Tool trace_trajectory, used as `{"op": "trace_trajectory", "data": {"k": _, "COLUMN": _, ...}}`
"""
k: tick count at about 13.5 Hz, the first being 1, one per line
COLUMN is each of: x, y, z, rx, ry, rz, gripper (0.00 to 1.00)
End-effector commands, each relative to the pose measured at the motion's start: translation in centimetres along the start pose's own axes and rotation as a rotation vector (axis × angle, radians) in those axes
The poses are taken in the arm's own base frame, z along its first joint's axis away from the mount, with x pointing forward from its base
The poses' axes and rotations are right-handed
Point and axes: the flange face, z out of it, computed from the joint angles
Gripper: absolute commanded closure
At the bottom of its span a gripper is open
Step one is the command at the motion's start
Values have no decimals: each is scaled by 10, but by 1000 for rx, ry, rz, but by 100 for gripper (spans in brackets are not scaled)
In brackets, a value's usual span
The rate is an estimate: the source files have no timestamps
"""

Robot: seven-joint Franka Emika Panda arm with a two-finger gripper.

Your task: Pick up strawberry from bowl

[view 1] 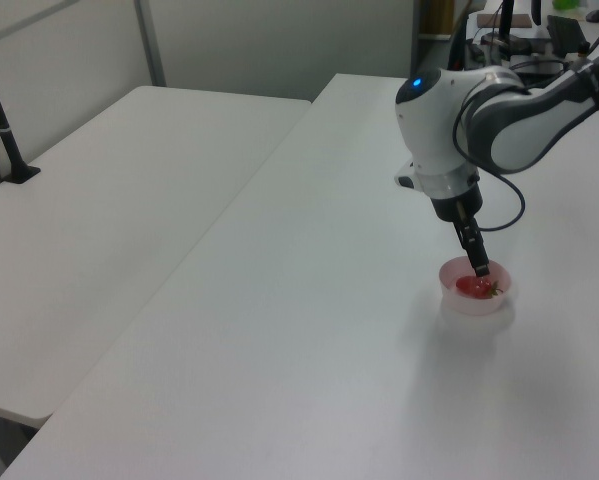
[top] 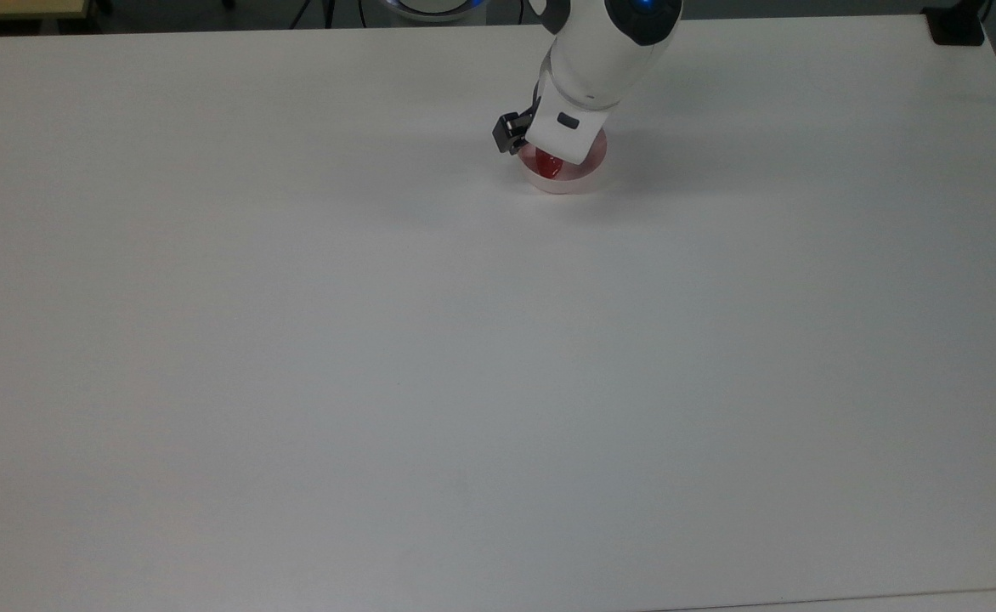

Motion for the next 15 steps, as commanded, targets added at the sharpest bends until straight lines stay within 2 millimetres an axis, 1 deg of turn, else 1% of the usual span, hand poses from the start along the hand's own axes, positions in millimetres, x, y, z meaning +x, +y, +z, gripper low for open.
{"op": "trace_trajectory", "data": {"k": 1, "x": 8, "y": -20, "z": 13, "rx": -26, "ry": 28, "rz": -8, "gripper": 19}}
{"op": "trace_trajectory", "data": {"k": 4, "x": 17, "y": -27, "z": 27, "rx": -45, "ry": 31, "rz": -9, "gripper": 19}}
{"op": "trace_trajectory", "data": {"k": 9, "x": 16, "y": -26, "z": 22, "rx": -50, "ry": 35, "rz": -9, "gripper": 19}}
{"op": "trace_trajectory", "data": {"k": 10, "x": 15, "y": -26, "z": 18, "rx": -51, "ry": 35, "rz": -8, "gripper": 19}}
{"op": "trace_trajectory", "data": {"k": 13, "x": 7, "y": -16, "z": -15, "rx": -53, "ry": 66, "rz": 8, "gripper": 18}}
{"op": "trace_trajectory", "data": {"k": 15, "x": 4, "y": -14, "z": -30, "rx": -53, "ry": 53, "rz": 6, "gripper": 18}}
